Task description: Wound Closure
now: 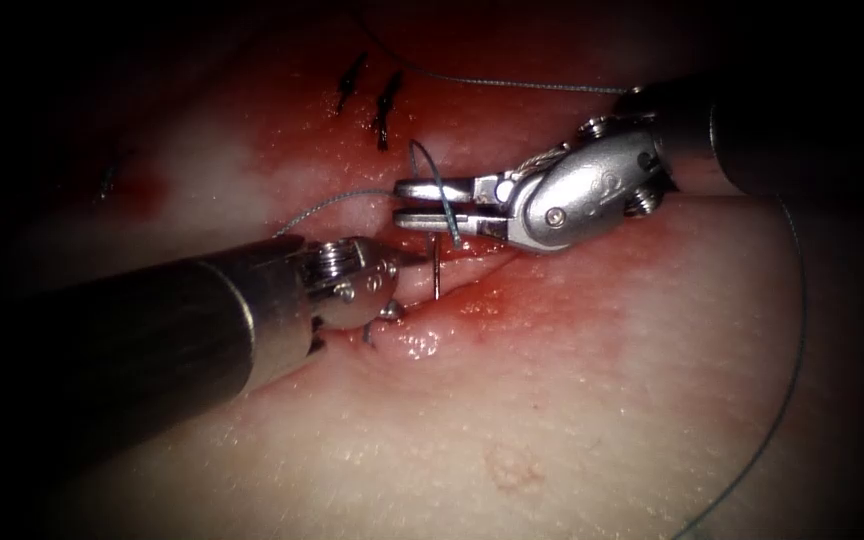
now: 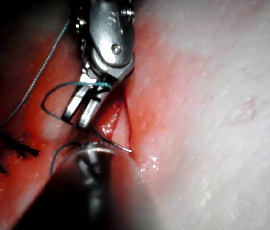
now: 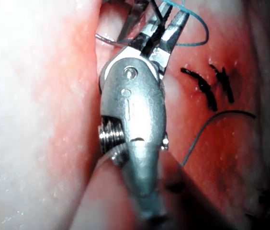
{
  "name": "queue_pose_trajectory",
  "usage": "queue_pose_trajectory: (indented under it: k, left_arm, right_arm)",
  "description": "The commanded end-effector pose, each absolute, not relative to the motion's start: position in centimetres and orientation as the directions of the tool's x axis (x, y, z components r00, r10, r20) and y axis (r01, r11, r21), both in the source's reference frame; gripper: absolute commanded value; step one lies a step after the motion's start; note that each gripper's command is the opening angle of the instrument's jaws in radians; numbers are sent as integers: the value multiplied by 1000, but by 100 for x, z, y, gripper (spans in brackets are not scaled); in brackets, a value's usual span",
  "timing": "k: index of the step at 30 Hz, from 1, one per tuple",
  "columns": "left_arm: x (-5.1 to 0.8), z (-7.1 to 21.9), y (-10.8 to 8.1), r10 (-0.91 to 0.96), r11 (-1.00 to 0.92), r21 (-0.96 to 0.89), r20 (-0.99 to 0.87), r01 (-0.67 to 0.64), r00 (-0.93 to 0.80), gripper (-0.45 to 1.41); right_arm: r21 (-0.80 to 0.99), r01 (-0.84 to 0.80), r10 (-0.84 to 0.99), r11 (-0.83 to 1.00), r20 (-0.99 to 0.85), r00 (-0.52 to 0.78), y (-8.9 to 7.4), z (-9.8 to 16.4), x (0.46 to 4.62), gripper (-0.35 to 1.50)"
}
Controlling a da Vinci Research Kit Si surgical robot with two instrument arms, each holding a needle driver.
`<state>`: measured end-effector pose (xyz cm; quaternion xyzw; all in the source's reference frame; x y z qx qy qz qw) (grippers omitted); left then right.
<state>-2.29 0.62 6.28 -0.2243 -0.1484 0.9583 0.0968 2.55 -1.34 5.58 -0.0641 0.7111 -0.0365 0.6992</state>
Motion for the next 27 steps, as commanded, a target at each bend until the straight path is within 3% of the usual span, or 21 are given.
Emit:
queue_pose_trajectory:
  k: [1,9,19,27]
  left_arm:
    - [-234,630,65,259,-941,-311,-410,-132,-874,86]
    - [-238,586,72,263,-957,-236,-466,-168,-845,88]
    - [-249,558,21,272,-960,-192,-483,-202,-832,74]
    - [-269,553,-17,268,-962,-192,-500,-196,-824,62]
  right_arm:
    - [-128,-36,-128,991,-992,-18,-134,565,262,-35]
    - [-103,0,-103,995,-995,14,-130,567,261,-35]
    - [-97,23,-98,995,-995,36,-125,565,262,-35]
    - [35,21,34,999,-999,41,-117,562,264,-35]
